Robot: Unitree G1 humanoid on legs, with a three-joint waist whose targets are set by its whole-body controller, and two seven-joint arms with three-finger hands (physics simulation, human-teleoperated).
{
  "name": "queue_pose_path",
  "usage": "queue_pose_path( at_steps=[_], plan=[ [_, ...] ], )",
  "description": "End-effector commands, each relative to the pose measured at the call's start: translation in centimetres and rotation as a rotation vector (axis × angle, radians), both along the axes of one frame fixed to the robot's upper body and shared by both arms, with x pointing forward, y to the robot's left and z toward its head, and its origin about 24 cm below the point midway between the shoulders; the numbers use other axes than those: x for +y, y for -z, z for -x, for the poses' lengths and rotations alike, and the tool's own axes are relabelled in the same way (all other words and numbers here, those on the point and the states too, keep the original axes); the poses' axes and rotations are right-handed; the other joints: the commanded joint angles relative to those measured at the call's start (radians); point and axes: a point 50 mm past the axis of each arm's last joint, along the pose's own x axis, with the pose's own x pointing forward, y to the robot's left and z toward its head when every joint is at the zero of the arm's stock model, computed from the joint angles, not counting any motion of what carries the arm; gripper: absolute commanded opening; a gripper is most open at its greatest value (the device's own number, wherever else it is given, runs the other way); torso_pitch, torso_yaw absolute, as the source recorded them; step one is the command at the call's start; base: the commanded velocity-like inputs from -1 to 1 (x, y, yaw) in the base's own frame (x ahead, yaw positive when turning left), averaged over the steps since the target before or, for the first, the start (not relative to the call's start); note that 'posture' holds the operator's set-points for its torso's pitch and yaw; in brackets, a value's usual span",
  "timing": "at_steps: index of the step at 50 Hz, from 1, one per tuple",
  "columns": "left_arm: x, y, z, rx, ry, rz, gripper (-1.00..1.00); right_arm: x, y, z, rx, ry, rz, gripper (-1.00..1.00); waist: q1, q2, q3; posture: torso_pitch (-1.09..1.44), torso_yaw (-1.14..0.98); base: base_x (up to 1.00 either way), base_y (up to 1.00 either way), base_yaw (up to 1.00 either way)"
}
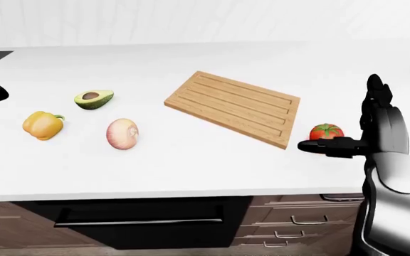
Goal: Place the avocado, onion, tomato and bell pepper on the cutting board.
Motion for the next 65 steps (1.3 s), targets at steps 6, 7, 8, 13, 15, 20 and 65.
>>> queue_pose_path(
  at_steps=[6,7,8,13,15,20,65],
  plan=[
    [0.0,-1.1,0.5,-0.071,-0.013,-0.006,1.0,0.1,-1.4,0.4,-0.066,-0.001,0.07,1.0,0.002,-0.001,-0.021,0.0,0.0,0.0,0.0,0.0],
    [0.0,-1.1,0.5,-0.071,-0.013,-0.007,1.0,0.1,-1.4,0.4,-0.062,-0.002,0.07,1.0,0.003,-0.001,-0.022,0.0,0.0,0.0,0.0,0.0],
    [0.1,-1.1,0.6,-0.071,-0.014,-0.007,1.0,0.0,-1.2,0.4,-0.058,-0.002,0.069,1.0,0.003,-0.001,-0.022,0.0,0.0,0.0,0.0,0.0],
    [0.1,-1.1,0.6,-0.07,-0.017,-0.007,1.0,-0.3,-0.8,0.5,-0.042,0.006,0.077,0.97,0.002,-0.001,-0.023,0.0,0.0,0.0,0.0,0.0],
    [0.1,-1.1,0.6,-0.07,-0.016,-0.006,1.0,-0.3,-0.7,0.4,-0.036,0.007,0.08,0.92,0.002,-0.002,-0.023,0.0,0.0,0.0,0.0,0.0],
    [0.2,-1.2,0.7,-0.071,-0.018,-0.006,1.0,-0.3,0.0,0.4,-0.014,0.005,0.099,0.7,0.001,-0.001,-0.023,0.0,0.0,0.0,0.0,0.0],
    [0.2,-1.3,0.8,-0.073,-0.022,-0.008,1.0,0.1,-1.5,-0.1,-0.01,-0.03,0.195,-0.47,0.0,-0.001,-0.024,0.0,0.0,0.0,0.0,0.0]
  ],
)
